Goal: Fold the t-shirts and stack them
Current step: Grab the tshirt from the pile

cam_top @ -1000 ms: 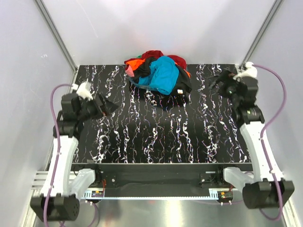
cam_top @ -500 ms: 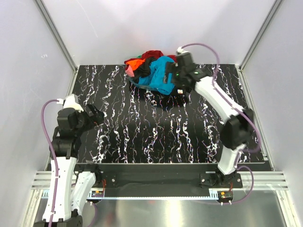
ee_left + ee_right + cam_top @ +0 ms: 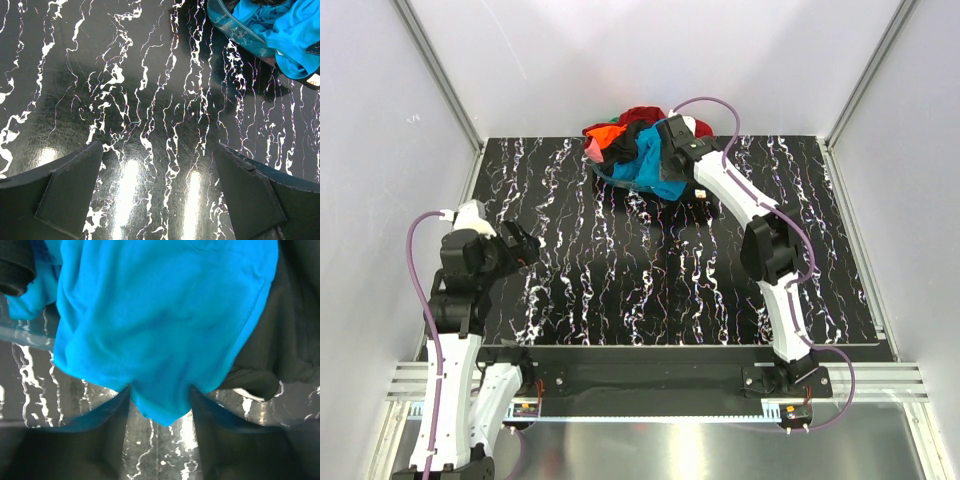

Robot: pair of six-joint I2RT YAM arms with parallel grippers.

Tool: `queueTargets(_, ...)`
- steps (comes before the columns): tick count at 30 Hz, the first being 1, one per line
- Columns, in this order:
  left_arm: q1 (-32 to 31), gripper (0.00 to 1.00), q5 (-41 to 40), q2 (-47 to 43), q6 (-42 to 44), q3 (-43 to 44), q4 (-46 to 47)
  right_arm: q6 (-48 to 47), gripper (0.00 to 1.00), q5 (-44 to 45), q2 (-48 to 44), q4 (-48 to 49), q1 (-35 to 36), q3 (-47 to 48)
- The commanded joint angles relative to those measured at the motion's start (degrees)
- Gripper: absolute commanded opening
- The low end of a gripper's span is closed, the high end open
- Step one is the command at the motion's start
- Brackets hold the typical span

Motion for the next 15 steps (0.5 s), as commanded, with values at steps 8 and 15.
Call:
queueTargets(8,0.5,0.99,-0.32,-0.24,0.79,-0.09,1.49,-1.78,0.09,2.05,1.49,-1.87,-0.01,4.18)
queueTargets(15,1.38,0.99,0.47,0.2,0.97,-0.26,1.75,-2.13,0.0,-0.84,-1.94,-3.71,0.17,9.68)
